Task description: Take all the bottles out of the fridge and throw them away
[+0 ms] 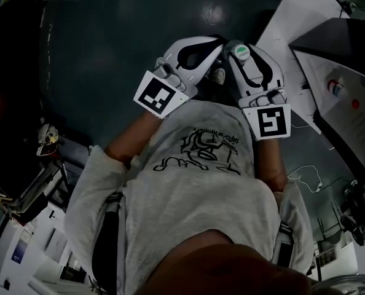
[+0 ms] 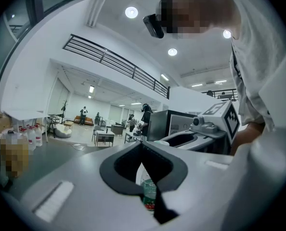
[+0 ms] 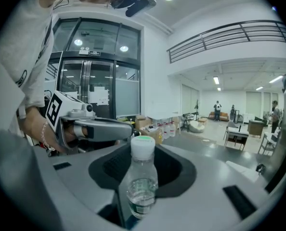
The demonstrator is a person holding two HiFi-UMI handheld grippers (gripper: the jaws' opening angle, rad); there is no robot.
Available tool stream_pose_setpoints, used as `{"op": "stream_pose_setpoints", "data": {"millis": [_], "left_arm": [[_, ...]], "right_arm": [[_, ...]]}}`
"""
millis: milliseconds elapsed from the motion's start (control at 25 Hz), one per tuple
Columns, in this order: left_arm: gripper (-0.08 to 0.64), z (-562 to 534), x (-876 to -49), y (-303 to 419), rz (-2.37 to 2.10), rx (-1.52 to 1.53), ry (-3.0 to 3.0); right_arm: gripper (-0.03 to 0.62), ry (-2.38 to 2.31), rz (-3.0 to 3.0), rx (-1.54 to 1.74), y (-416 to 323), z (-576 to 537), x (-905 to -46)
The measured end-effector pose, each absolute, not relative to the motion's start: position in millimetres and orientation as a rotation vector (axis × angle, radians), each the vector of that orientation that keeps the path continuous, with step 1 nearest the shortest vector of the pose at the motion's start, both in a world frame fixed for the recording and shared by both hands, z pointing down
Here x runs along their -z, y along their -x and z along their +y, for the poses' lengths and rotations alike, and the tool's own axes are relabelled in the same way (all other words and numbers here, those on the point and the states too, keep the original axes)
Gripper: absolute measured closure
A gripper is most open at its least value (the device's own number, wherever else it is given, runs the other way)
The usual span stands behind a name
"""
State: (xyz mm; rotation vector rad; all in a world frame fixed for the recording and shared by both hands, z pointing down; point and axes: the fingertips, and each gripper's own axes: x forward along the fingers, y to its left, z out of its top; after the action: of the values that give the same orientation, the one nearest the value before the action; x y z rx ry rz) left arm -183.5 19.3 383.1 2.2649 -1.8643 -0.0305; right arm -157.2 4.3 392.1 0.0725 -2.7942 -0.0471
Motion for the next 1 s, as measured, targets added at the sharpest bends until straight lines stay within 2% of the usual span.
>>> {"op": "stream_pose_setpoints", "data": {"millis": [1000], "left_arm": [[0.551,41,-469,190,-1.854,-0.013,-2.176]], "right_arm": [[0.440,-0.082,-2.738,-0.042,163,25,-476]]}}
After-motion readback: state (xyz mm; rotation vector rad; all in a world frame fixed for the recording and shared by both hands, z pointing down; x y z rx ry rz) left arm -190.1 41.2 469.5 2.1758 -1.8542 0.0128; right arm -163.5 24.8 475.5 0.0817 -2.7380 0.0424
